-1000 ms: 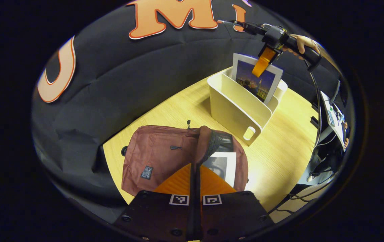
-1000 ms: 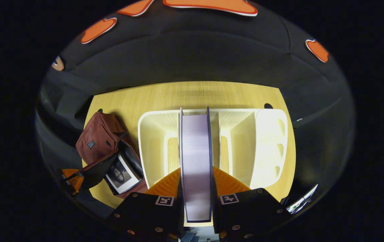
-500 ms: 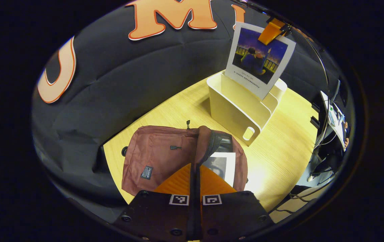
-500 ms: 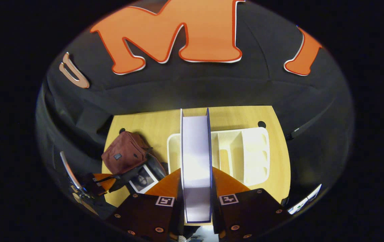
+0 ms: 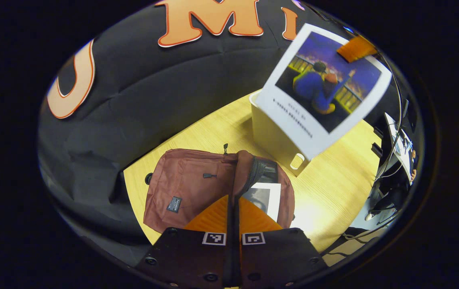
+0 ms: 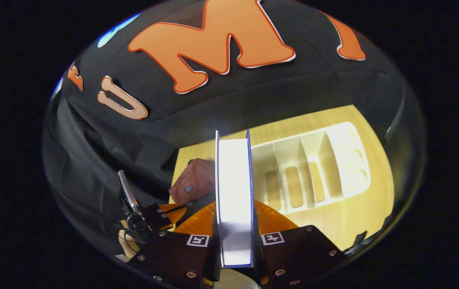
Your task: Open the schoolbag, grab two books from the bookshelf and put them into the schoolbag.
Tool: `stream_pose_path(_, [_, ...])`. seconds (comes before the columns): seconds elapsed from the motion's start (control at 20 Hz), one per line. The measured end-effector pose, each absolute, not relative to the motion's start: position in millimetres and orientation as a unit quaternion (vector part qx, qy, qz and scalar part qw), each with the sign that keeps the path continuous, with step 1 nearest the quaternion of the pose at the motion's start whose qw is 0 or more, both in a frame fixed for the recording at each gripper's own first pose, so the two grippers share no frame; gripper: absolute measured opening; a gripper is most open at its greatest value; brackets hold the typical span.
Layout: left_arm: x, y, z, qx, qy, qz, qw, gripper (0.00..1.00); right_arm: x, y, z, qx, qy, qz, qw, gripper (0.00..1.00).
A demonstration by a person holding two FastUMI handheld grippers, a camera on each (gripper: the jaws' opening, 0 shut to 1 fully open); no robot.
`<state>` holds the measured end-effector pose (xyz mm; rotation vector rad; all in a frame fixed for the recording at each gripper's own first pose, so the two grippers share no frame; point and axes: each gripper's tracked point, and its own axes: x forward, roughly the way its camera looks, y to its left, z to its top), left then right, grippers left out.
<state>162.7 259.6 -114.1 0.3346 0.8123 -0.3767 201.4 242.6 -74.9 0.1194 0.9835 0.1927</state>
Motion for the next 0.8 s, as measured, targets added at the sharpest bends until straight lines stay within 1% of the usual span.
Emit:
stream_pose_path(0.1, [161.4, 259.3, -114.7, 0.157, 0.391, -0.178, 0.889, 0.01, 189.7, 243.7, -102.2, 0.106, 0.479, 0.095, 0.866, 0.33])
stream_pose_path(0.3, [160.6, 257.2, -112.2, 0.155, 0.392, -0.171, 0.89, 0.01, 165.9, 249.9, -147.7, 0.19, 0.47, 0.097, 0.857, 0.32])
stream_pose_path(0.55, [158.4, 250.8, -106.7, 0.166, 0.393, -0.172, 0.888, 0.01, 144.8, 247.0, -210.4, 0.282, 0.468, 0.067, 0.835, 0.33])
stream_pose_path(0.6, [157.7, 247.6, -106.0, 0.168, 0.393, -0.174, 0.887, 0.09, 143.7, 248.6, -222.0, 0.295, 0.463, 0.063, 0.833, 0.33])
stream_pose_path(0.65, [156.4, 245.6, -105.1, 0.171, 0.393, -0.176, 0.886, 0.1, 144.3, 251.6, -232.9, 0.306, 0.456, 0.06, 0.834, 0.32])
stream_pose_path(0.7, [156.3, 244.8, -103.1, 0.174, 0.393, -0.175, 0.885, 0.01, 146.9, 254.8, -240.6, 0.316, 0.448, 0.054, 0.834, 0.32])
stream_pose_path(0.8, [156.3, 243.7, -100.9, 0.183, 0.393, -0.173, 0.885, 0.01, 150.4, 268.5, -255.2, 0.338, 0.436, 0.058, 0.832, 0.33])
